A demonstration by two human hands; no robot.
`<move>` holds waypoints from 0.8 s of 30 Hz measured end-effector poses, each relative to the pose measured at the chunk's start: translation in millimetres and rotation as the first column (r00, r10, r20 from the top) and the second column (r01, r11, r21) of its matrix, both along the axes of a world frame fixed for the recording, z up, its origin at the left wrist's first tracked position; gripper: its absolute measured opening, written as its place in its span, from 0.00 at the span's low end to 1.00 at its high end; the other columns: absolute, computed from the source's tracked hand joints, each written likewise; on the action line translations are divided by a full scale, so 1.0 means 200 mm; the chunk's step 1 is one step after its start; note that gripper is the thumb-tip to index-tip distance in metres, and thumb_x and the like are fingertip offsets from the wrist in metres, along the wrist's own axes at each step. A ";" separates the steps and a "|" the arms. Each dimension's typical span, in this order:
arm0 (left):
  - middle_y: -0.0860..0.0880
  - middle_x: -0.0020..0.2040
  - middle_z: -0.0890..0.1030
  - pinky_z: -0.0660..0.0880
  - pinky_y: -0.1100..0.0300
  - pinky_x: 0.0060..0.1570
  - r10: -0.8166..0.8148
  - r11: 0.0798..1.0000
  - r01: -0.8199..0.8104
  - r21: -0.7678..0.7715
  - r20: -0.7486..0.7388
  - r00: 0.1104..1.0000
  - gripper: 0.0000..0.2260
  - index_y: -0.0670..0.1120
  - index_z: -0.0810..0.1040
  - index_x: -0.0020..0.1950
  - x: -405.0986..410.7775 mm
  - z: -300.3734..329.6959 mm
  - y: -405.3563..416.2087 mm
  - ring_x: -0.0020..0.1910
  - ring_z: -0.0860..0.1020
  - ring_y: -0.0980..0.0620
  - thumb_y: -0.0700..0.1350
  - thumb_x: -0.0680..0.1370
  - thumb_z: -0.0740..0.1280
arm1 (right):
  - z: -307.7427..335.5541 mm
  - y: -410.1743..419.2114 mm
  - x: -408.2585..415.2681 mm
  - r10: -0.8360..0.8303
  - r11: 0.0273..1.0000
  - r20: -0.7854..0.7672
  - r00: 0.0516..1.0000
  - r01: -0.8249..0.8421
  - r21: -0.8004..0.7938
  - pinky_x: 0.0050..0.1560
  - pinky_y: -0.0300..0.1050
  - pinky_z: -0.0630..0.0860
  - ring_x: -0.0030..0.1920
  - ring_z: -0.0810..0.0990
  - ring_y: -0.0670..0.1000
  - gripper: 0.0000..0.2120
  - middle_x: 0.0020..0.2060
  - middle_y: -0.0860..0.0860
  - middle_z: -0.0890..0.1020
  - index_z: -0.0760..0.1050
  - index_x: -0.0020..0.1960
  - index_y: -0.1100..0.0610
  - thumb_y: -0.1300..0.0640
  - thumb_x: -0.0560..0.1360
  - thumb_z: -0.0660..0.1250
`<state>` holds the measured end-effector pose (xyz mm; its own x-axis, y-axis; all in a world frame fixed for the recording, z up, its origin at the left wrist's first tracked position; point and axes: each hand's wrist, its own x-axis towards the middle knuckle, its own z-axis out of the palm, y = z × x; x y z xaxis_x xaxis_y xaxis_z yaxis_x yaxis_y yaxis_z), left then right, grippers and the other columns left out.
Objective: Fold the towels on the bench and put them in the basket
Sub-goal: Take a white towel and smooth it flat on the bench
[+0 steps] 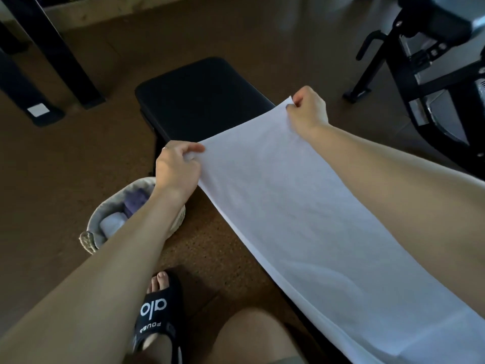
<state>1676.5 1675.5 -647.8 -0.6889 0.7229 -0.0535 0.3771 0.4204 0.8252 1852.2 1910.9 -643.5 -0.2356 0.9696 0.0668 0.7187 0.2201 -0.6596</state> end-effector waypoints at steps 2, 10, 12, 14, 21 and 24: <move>0.51 0.67 0.74 0.73 0.62 0.61 -0.016 1.000 0.017 0.011 -0.069 0.997 0.17 0.49 0.81 0.64 -0.02 -0.01 0.00 0.63 0.71 0.56 0.35 0.80 0.61 | 0.00 0.03 -0.07 -0.005 0.999 -0.011 1.000 0.005 0.040 0.36 0.37 0.70 0.39 0.72 0.46 0.03 0.42 0.46 0.74 0.69 0.50 0.54 0.58 0.82 0.62; 0.45 0.77 0.60 0.63 0.46 0.71 -0.091 0.971 0.029 -0.239 -0.255 0.963 0.21 0.49 0.68 0.76 0.06 0.01 -0.01 0.74 0.60 0.40 0.43 0.82 0.60 | 0.00 -0.06 -0.07 -0.050 0.981 0.275 0.960 -0.004 0.193 0.62 0.54 0.71 0.62 0.77 0.59 0.15 0.63 0.56 0.77 0.70 0.68 0.55 0.52 0.84 0.57; 0.44 0.80 0.55 0.59 0.41 0.74 -0.129 0.951 0.023 -0.308 -0.327 0.936 0.24 0.50 0.62 0.78 0.15 0.05 -0.03 0.76 0.57 0.38 0.46 0.82 0.60 | 0.05 -0.15 0.02 -0.009 0.968 0.298 0.955 -0.067 0.243 0.65 0.54 0.69 0.65 0.75 0.58 0.16 0.65 0.56 0.75 0.68 0.71 0.54 0.53 0.84 0.59; 0.43 0.81 0.50 0.52 0.40 0.76 -0.245 0.920 0.065 -0.388 -0.435 0.867 0.26 0.51 0.57 0.79 0.27 0.10 -0.04 0.79 0.51 0.37 0.51 0.82 0.60 | 0.09 -0.27 0.14 0.064 0.956 0.312 0.948 -0.147 0.252 0.67 0.53 0.69 0.66 0.74 0.58 0.19 0.67 0.55 0.74 0.66 0.74 0.53 0.55 0.84 0.60; 0.44 0.83 0.48 0.44 0.39 0.79 -0.570 0.804 0.325 -0.497 -0.491 0.659 0.31 0.53 0.54 0.81 0.82 0.30 -0.24 0.81 0.43 0.39 0.59 0.82 0.60 | 0.13 -0.72 0.79 0.089 0.988 0.340 0.936 -0.127 0.092 0.66 0.57 0.71 0.66 0.73 0.60 0.20 0.67 0.56 0.75 0.68 0.74 0.53 0.52 0.83 0.61; 0.48 0.79 0.60 0.52 0.46 0.78 -0.808 0.585 0.650 -0.484 -0.288 0.514 0.26 0.56 0.63 0.77 1.05 0.31 -0.39 0.79 0.52 0.46 0.61 0.81 0.62 | 0.16 -0.85 1.14 -0.017 0.998 0.393 0.920 -0.008 0.062 0.67 0.57 0.70 0.68 0.72 0.60 0.22 0.69 0.57 0.74 0.66 0.76 0.52 0.50 0.83 0.62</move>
<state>1885.7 1596.7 -586.8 0.0863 0.9768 -0.1959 0.9291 -0.0079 0.3698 2081.2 1741.1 -612.4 -0.2504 0.9677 0.0290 0.9183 0.2469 -0.3095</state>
